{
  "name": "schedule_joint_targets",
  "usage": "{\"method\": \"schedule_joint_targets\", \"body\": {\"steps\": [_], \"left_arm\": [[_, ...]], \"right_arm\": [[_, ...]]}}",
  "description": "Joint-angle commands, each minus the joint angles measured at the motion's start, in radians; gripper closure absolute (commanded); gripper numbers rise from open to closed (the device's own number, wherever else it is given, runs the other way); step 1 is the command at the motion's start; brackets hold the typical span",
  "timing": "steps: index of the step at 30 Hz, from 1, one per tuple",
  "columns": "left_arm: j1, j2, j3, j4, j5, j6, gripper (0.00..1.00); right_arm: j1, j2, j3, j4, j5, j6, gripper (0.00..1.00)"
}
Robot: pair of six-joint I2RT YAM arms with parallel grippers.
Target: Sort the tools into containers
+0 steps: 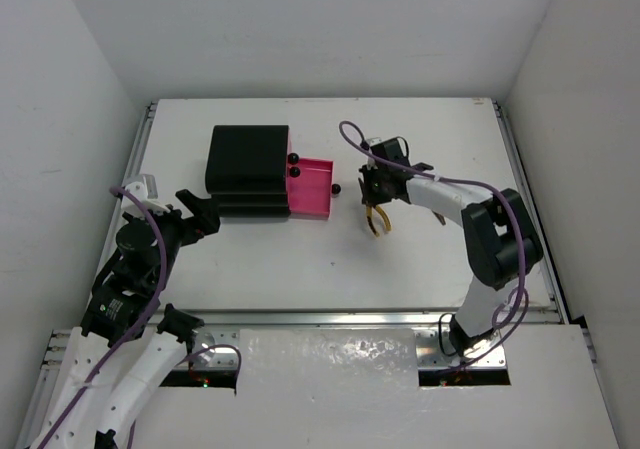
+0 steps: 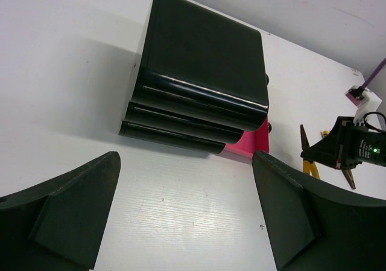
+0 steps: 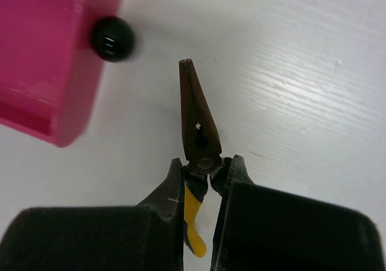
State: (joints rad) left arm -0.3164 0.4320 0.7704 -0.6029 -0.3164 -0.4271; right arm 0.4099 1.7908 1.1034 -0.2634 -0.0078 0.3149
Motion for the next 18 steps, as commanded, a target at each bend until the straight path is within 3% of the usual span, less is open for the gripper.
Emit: {"method": "schedule_joint_targets", "body": {"steps": [1, 11, 18], "left_arm": [[-0.012, -0.006, 0.001, 0.041, -0.001, 0.005, 0.11], [-0.010, -0.007, 0.001, 0.041, 0.000, 0.005, 0.11], [-0.012, -0.004, 0.001, 0.041, -0.001, 0.005, 0.11]], "right_arm": [[0.038, -0.077, 0.001, 0.171, -0.027, 0.055, 1.00], [0.066, -0.117, 0.035, 0.404, -0.107, 0.167, 1.00], [0.069, 0.005, 0.145, 0.484, -0.116, 0.297, 1.00]]}}
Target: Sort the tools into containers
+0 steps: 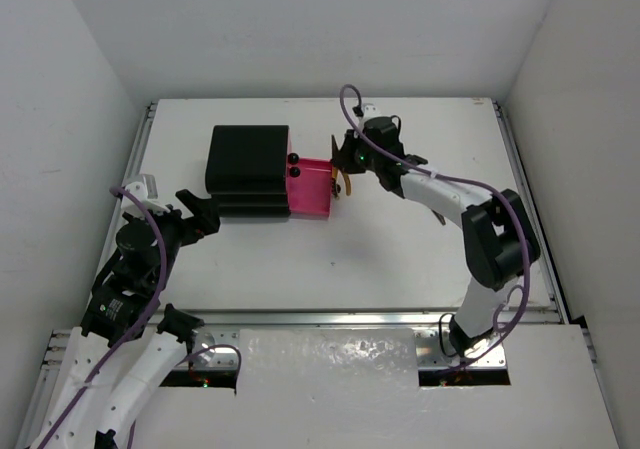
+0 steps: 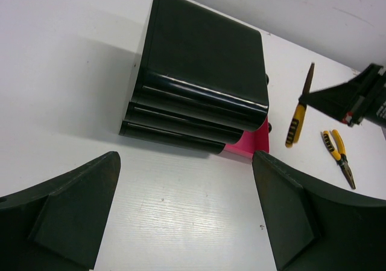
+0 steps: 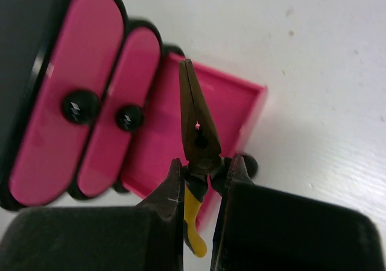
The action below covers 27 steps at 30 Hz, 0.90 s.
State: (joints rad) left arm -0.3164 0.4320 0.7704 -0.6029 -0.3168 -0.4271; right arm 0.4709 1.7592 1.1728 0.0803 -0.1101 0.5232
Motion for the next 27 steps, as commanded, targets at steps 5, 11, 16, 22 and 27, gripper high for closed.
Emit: {"method": "schedule_joint_targets", "body": {"steps": [5, 11, 16, 22, 27], "left_arm": [[-0.012, -0.001, 0.003, 0.041, 0.004, 0.007, 0.11], [-0.012, -0.009, 0.001, 0.042, 0.005, 0.007, 0.11], [-0.012, -0.013, 0.000, 0.045, 0.008, 0.008, 0.11], [-0.012, -0.019, 0.000, 0.045, 0.010, 0.008, 0.11], [-0.012, -0.019, 0.000, 0.043, 0.008, 0.008, 0.11]], "right_arm": [[0.034, 0.121, 0.174, 0.147, -0.008, 0.162, 1.00], [0.078, 0.213, 0.257, 0.111, 0.029, 0.149, 1.00], [0.081, 0.243, 0.263, 0.110, 0.021, 0.138, 1.00], [0.097, 0.252, 0.252, 0.085, 0.023, 0.075, 0.98], [0.123, 0.250, 0.264, 0.046, 0.049, 0.003, 0.90]]}}
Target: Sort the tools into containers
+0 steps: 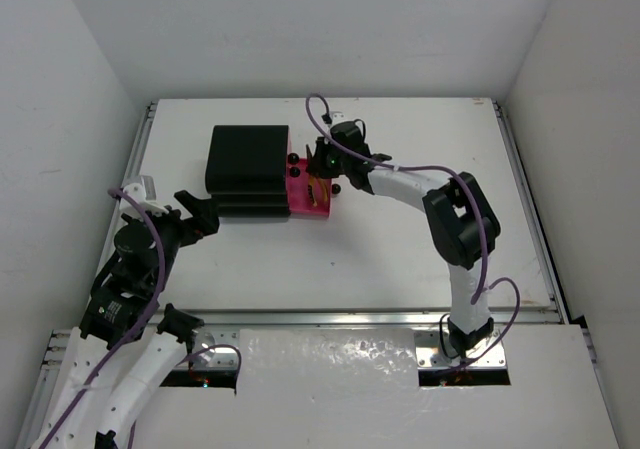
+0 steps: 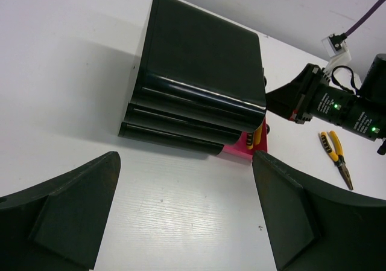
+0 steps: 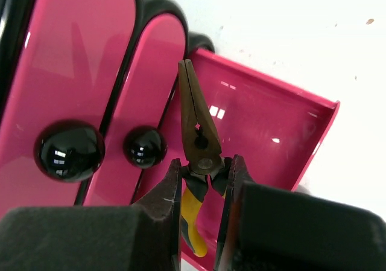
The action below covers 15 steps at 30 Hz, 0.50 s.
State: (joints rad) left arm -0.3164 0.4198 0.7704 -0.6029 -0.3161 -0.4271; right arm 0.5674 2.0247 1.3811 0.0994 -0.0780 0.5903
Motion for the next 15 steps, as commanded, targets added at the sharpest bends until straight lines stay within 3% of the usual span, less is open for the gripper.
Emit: {"method": "schedule_joint_targets", "body": {"steps": [1, 5, 6, 12, 15], "left_arm": [[-0.013, -0.006, 0.000, 0.045, 0.008, 0.008, 0.11], [-0.012, -0.006, 0.000, 0.043, 0.006, 0.008, 0.11], [-0.012, -0.006, 0.000, 0.043, 0.005, 0.007, 0.11], [-0.012, -0.001, 0.001, 0.043, 0.005, 0.007, 0.11], [-0.012, -0.001, 0.001, 0.042, 0.003, 0.007, 0.11]], "right_arm": [[0.029, -0.014, 0.061, 0.019, 0.018, -0.073, 0.89], [0.035, -0.024, 0.061, -0.003, -0.011, -0.113, 0.70], [0.041, -0.033, 0.052, 0.002, -0.003, -0.122, 0.60], [0.042, -0.107, 0.006, -0.010, 0.015, -0.129, 0.50], [0.043, -0.132, 0.006, -0.035, 0.038, -0.147, 0.50]]}}
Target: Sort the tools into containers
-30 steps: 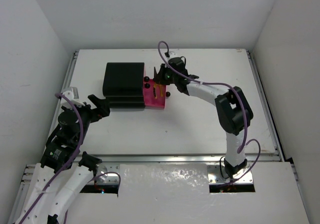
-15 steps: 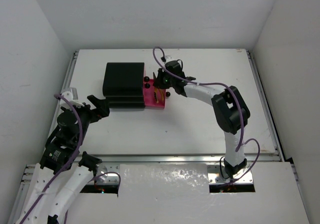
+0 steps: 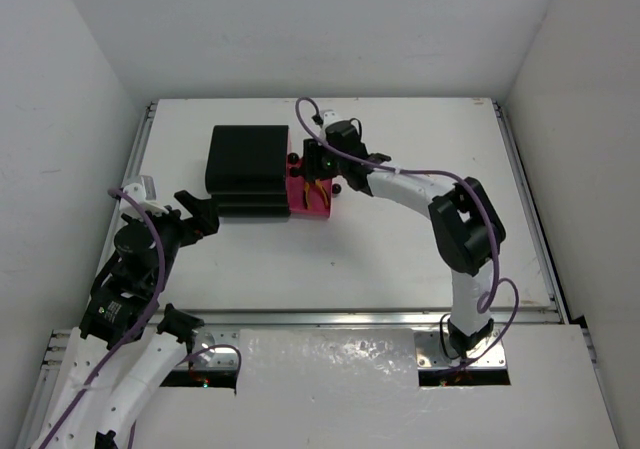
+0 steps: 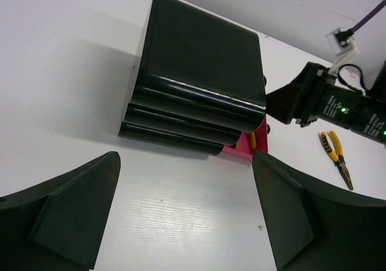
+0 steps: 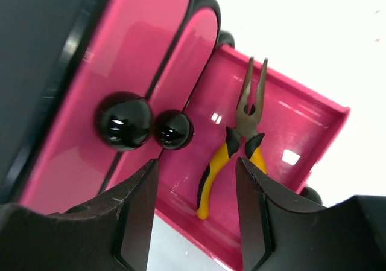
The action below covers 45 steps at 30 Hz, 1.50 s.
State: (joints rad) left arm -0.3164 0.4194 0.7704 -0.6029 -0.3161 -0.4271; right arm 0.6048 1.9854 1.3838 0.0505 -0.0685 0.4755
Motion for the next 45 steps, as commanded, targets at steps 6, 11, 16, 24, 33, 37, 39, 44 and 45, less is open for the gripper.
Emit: {"method": "schedule_joint_targets", "body": {"steps": [6, 11, 16, 24, 33, 37, 39, 44, 45], "left_arm": [[-0.012, -0.002, 0.001, 0.040, -0.003, 0.005, 0.11], [-0.013, -0.008, 0.000, 0.043, 0.002, 0.005, 0.11], [-0.012, -0.002, 0.001, 0.042, 0.000, 0.005, 0.11], [-0.013, 0.007, 0.003, 0.040, -0.001, 0.005, 0.11], [-0.013, 0.006, 0.001, 0.042, 0.005, 0.007, 0.11], [-0.013, 0.007, 0.001, 0.045, 0.008, 0.008, 0.11], [-0.013, 0.009, 0.001, 0.045, 0.011, 0.008, 0.11], [-0.012, 0.007, 0.001, 0.045, 0.012, 0.010, 0.11], [-0.013, 0.009, 0.001, 0.046, 0.011, 0.010, 0.11]], "right_arm": [[-0.026, -0.148, -0.020, -0.047, 0.111, -0.052, 0.47], [-0.115, -0.128, 0.020, -0.208, -0.009, -0.110, 0.50], [-0.115, -0.077, 0.028, -0.171, -0.115, -0.152, 0.80], [-0.106, 0.084, 0.121, -0.109, -0.099, -0.087, 0.81], [-0.076, 0.246, 0.277, -0.136, -0.025, -0.078, 0.84], [-0.068, 0.288, 0.316, -0.147, -0.080, -0.084, 0.84], [-0.062, 0.303, 0.327, -0.138, -0.166, -0.113, 0.83], [-0.051, 0.309, 0.345, -0.152, -0.211, -0.143, 0.83], [-0.051, 0.311, 0.351, -0.159, -0.218, -0.149, 0.83]]}}
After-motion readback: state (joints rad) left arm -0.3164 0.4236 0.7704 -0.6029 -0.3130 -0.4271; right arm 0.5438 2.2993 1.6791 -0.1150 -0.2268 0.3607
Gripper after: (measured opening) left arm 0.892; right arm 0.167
